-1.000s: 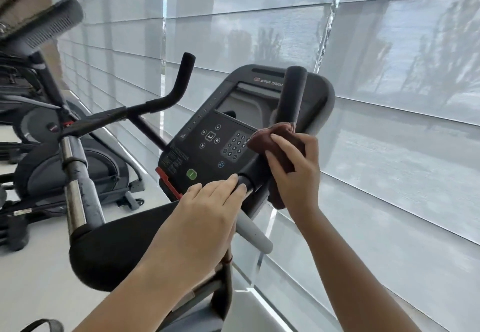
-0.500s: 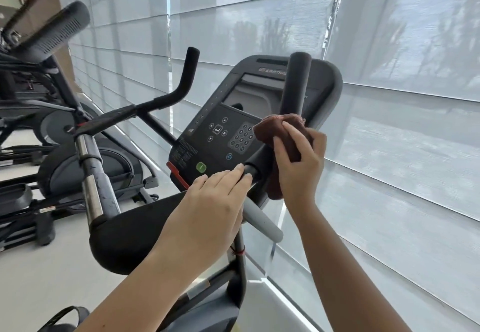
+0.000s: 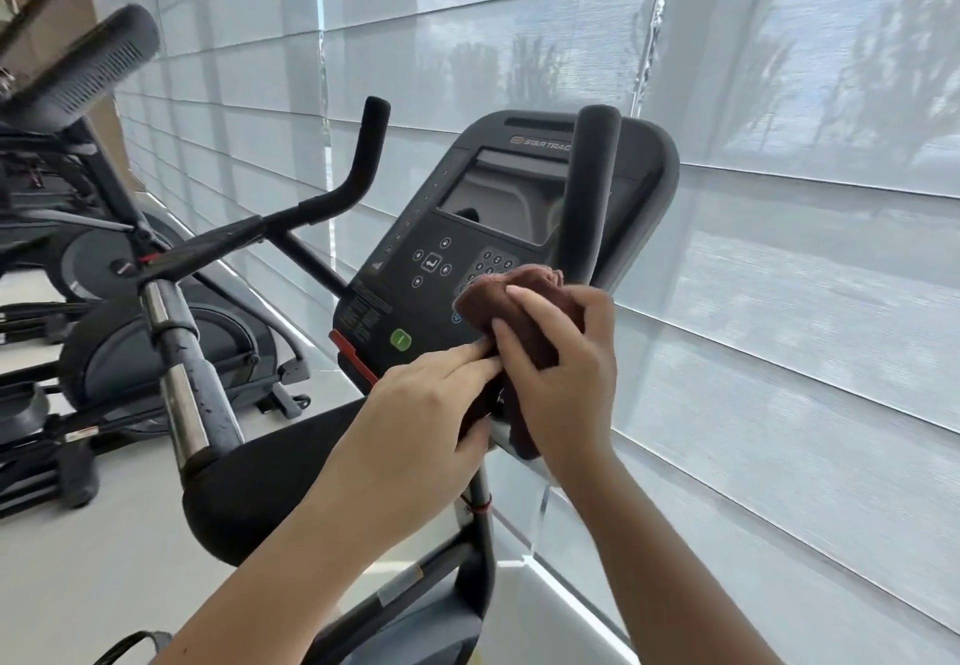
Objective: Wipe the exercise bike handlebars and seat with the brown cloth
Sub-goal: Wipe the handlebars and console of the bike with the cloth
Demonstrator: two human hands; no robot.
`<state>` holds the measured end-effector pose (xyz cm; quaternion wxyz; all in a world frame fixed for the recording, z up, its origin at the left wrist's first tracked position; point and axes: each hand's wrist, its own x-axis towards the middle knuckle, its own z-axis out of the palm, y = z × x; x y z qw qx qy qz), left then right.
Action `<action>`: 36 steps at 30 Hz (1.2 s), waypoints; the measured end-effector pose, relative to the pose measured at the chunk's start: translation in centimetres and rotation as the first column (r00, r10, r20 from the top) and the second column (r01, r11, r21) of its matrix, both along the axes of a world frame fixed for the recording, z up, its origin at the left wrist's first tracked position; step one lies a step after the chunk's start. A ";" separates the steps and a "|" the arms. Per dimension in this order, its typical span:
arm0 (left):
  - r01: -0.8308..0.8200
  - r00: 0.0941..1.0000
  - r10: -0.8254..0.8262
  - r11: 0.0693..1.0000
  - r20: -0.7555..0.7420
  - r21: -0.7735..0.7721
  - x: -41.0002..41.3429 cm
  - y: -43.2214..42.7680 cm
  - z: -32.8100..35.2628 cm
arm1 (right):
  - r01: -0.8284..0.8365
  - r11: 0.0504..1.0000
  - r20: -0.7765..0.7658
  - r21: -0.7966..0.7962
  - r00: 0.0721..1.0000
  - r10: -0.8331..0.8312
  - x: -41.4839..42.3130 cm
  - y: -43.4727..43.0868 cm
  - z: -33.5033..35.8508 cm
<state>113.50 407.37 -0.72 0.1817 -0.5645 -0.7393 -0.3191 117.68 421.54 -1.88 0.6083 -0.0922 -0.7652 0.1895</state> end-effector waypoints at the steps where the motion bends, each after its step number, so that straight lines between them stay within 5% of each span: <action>1: 0.013 1.000 -0.013 1.000 0.027 0.010 0.0 0.0 0.1 | 0.027 0.999 0.057 0.036 0.998 -0.029 -0.1 1.0 1.5; 5: 0.040 0.990 -0.044 0.999 0.138 0.026 -0.5 -0.3 0.3 | 0.176 0.975 0.166 0.137 0.966 -0.197 -0.9 4.7 6.4; 10: 0.060 0.976 -0.068 0.997 0.205 0.042 -0.7 -0.4 0.4 | 0.060 0.994 -0.050 -0.087 0.997 -0.064 -0.1 0.9 0.3; 15: 0.074 0.963 -0.080 0.997 0.258 0.035 -0.6 -0.4 0.8 | 0.043 0.996 0.066 0.078 0.997 -0.048 0.7 2.5 1.7; 18: 0.074 0.952 -0.079 0.997 0.297 0.026 -0.8 -0.5 0.7 | 0.141 0.990 0.069 0.029 0.987 -0.142 -0.4 4.3 4.9; 22: 0.071 0.946 -0.077 0.997 0.316 0.030 -1.0 -0.4 0.7 | 0.062 0.986 -0.099 -0.156 0.992 -0.078 -0.5 0.9 0.4; 28: 0.059 0.944 -0.049 0.998 0.327 -0.020 -0.8 -0.4 1.5 | 0.042 0.998 0.054 0.041 0.998 -0.045 0.2 3.0 2.4; 32: -0.076 0.941 0.069 0.997 0.331 0.009 -0.1 0.2 1.7 | 0.095 0.995 -0.019 -0.031 0.995 -0.096 -0.9 4.4 3.8; 36: -0.248 0.917 0.191 0.961 0.349 0.125 1.1 1.4 0.9 | -0.068 0.989 -0.153 -0.131 0.987 0.048 -0.1 1.3 -1.2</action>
